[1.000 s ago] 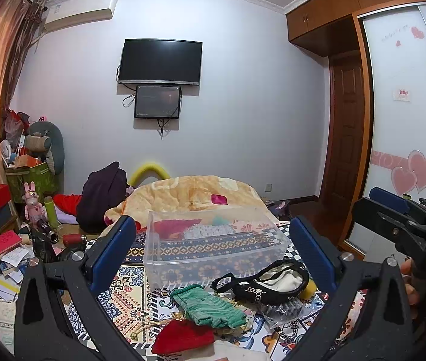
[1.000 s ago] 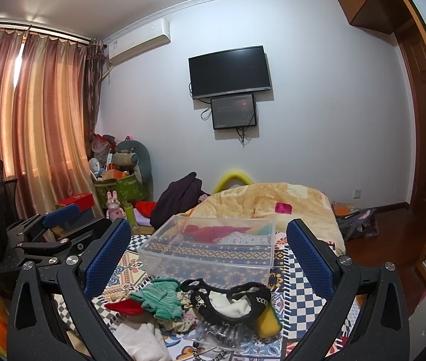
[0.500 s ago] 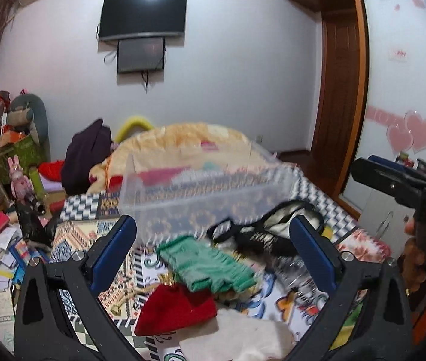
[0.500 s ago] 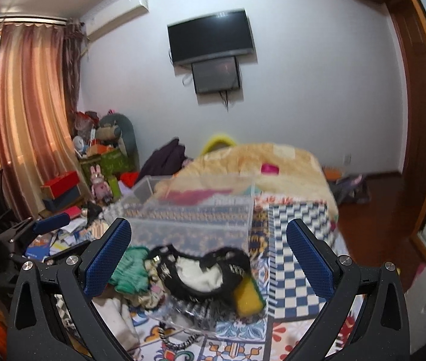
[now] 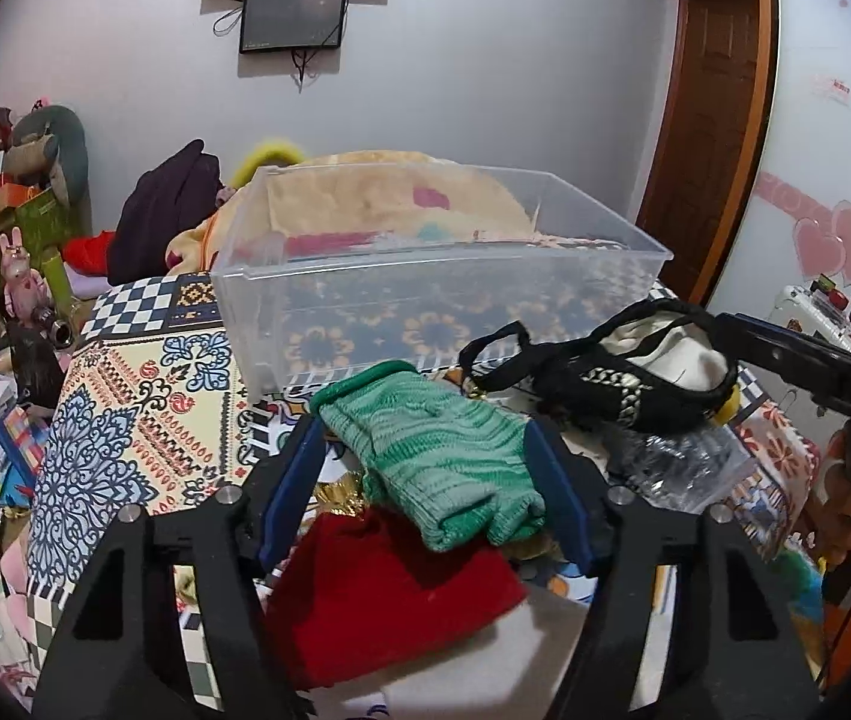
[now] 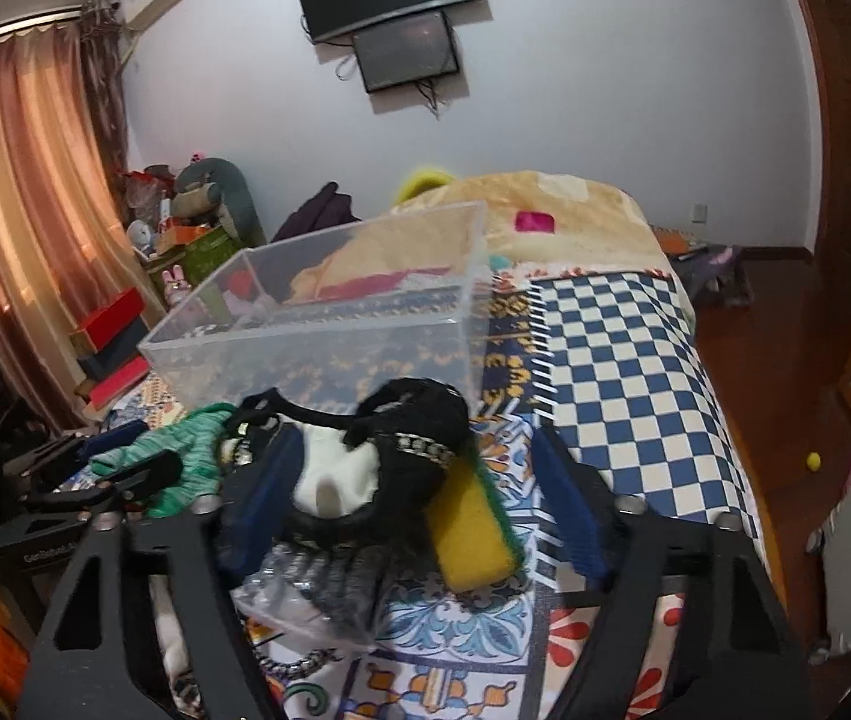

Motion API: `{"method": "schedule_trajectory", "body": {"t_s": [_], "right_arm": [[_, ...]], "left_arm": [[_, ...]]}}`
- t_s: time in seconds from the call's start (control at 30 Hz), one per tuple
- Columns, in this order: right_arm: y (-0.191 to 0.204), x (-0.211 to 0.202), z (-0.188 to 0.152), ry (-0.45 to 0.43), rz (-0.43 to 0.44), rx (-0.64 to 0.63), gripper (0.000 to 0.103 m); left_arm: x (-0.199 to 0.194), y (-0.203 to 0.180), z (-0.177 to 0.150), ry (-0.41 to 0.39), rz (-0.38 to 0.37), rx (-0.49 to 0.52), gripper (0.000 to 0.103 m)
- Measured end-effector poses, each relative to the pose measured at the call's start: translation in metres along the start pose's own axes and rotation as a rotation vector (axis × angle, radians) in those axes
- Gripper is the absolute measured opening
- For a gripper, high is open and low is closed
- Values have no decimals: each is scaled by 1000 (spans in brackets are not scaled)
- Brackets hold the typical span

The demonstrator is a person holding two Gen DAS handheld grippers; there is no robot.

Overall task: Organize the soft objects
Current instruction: 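Grasp the green knit sock with the left tool while the right tool grasps the black eye mask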

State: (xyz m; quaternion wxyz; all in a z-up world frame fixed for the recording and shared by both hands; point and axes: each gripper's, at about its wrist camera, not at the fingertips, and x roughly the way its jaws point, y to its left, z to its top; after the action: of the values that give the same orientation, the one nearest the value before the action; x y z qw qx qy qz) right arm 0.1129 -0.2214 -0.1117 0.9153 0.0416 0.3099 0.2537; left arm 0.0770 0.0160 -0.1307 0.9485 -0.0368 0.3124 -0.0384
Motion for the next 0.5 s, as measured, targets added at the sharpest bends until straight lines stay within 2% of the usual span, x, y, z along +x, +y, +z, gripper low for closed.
{"method": "schedule_trajectory", "body": {"t_s": [0.07,0.17,0.23,0.33,0.4,0.5], "right_arm": [[0,1,-1,13,3,-3,59],[3,4,-3,29,13,-16,42],[5,6,-2,32,11,-25,34],[5,6,1,16,9,-33,28],[5,3,3,2,18,-29,28],[5,-3,8,-32,12,-35,25]], "left_arm": [[0,2,-2,3,-8,-1,63],[2,3,-3,23,-43,-10,50],[2,2,-3,21,-53,-10,46],[-1,0,-2,11,-51,-2,38],[-5,-2,-1,1,-39,3,31],[-15,-4,3,-34,-15,16,28]]}}
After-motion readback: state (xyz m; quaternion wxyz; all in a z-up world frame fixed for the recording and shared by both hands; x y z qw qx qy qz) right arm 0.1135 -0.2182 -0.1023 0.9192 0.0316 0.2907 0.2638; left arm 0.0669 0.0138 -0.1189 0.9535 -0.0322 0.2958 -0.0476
